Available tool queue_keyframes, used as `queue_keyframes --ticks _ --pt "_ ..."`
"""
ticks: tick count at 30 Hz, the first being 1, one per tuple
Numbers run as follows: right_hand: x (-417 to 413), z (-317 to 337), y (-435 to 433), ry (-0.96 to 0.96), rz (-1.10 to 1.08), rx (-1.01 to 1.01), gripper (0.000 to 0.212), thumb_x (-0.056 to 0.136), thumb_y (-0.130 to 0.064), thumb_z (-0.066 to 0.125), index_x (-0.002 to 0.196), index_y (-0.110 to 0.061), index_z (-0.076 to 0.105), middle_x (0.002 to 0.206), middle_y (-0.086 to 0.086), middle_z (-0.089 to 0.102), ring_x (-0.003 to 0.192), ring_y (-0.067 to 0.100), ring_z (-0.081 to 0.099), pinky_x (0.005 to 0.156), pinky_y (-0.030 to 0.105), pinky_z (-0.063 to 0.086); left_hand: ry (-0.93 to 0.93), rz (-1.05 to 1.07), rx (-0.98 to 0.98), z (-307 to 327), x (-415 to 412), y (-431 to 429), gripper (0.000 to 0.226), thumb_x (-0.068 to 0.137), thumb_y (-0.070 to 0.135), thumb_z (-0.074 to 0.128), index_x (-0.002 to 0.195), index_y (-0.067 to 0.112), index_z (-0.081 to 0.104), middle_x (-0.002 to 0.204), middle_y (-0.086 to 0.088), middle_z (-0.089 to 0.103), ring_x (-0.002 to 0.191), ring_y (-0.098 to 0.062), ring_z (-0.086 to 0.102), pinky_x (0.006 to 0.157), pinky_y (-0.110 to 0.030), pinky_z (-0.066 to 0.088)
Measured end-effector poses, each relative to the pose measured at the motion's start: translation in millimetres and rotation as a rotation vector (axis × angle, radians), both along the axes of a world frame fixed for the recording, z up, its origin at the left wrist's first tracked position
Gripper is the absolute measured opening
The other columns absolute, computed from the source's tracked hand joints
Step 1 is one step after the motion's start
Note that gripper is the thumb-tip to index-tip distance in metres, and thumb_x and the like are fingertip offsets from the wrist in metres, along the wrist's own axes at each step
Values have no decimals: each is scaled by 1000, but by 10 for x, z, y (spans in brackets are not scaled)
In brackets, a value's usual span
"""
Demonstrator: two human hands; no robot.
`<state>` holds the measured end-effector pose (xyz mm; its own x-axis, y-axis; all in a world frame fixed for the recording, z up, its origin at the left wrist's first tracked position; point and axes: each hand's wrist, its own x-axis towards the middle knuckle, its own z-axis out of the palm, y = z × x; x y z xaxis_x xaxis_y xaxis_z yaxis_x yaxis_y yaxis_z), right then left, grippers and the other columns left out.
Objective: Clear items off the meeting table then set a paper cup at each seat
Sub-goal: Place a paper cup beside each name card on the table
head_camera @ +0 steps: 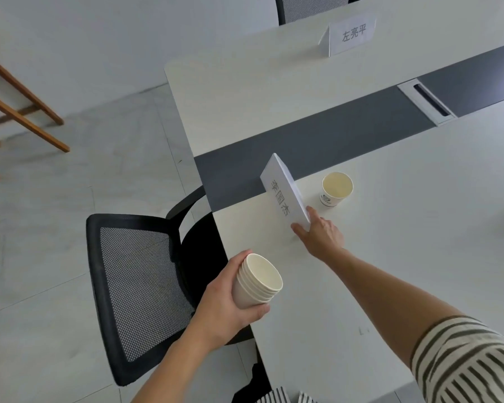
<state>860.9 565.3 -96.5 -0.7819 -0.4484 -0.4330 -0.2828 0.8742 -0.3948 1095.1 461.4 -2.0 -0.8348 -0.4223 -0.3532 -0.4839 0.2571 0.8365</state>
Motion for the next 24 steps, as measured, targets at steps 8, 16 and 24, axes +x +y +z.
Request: queue_keyframes --ticks 8,16,24 --pt "291 422 513 -39 -211 -141 57 87 -57 53 133 -23 52 126 4 65 115 24 61 94 39 50 41 -160 17 159 -32 55 87 66 27 86 134 49 37 120 23 56 113 1 54 90 -8 46" --pt "1060 1354 1621 -294 -518 -613 18 90 -29 63 88 -14 72 81 5 76 73 17 71 64 31 51 101 -463 19 389 -380 750 78 66 26 82 128 47 39 111 21 59 103 -1 58 82 -17 51" --pt "1849 1627 2970 -207 -782 -759 8 80 -12 76 78 -5 70 63 4 66 58 12 60 53 26 48 174 -829 -7 558 -428 1965 72 65 26 78 123 48 42 109 20 61 99 -6 60 82 -23 54"
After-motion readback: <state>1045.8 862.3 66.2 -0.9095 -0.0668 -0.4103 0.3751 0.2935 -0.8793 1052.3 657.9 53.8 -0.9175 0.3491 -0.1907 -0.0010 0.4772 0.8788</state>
